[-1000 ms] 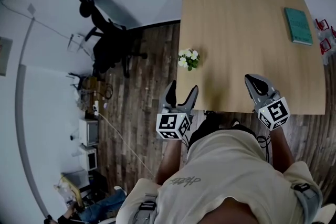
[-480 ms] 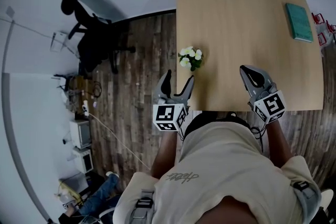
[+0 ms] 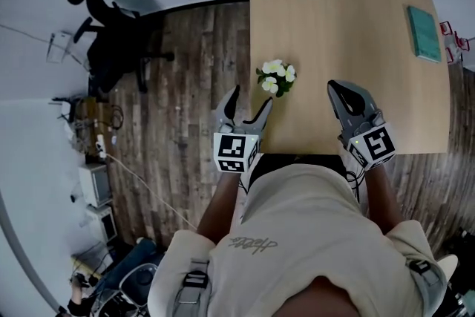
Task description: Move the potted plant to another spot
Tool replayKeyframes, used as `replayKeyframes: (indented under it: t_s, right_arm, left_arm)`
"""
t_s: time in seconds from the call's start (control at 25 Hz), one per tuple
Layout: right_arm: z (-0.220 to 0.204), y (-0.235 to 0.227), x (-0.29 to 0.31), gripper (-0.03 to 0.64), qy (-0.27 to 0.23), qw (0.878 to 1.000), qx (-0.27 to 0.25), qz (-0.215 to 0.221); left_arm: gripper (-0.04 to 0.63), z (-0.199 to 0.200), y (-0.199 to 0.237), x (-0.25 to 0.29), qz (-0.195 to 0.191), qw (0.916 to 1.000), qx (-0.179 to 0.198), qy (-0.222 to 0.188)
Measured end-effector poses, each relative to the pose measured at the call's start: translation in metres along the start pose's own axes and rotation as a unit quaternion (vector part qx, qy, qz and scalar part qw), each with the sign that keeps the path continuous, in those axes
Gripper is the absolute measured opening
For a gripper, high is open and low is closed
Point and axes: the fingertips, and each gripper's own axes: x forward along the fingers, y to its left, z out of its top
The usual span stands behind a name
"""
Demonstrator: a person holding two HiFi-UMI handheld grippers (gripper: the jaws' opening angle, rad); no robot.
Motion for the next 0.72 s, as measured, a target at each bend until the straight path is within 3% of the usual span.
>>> replayKeyframes:
  t_s: [0.32, 0.44, 0.72]
  right_arm:
    - [-0.01, -0.003, 0.004, 0.003, 0.02, 1.0, 0.005, -0.004]
    - [-0.009, -0.013, 0.001, 0.003, 0.02, 1.0, 0.007, 0.002]
    - [-0.033, -0.043, -0.009, 0.003, 0.016, 0.999, 0.046, 0.016]
  left_arm:
    - [0.37, -0.019, -0.007, 0.013, -0.018, 0.9995, -0.005, 0.025]
    - [0.371, -0.027, -0.012, 0.02, -0.019, 0.9989, -0.025, 0.036]
    - [0.384, -0.066, -0.022, 0.043, 0.019, 0.9963, -0.048, 0.068]
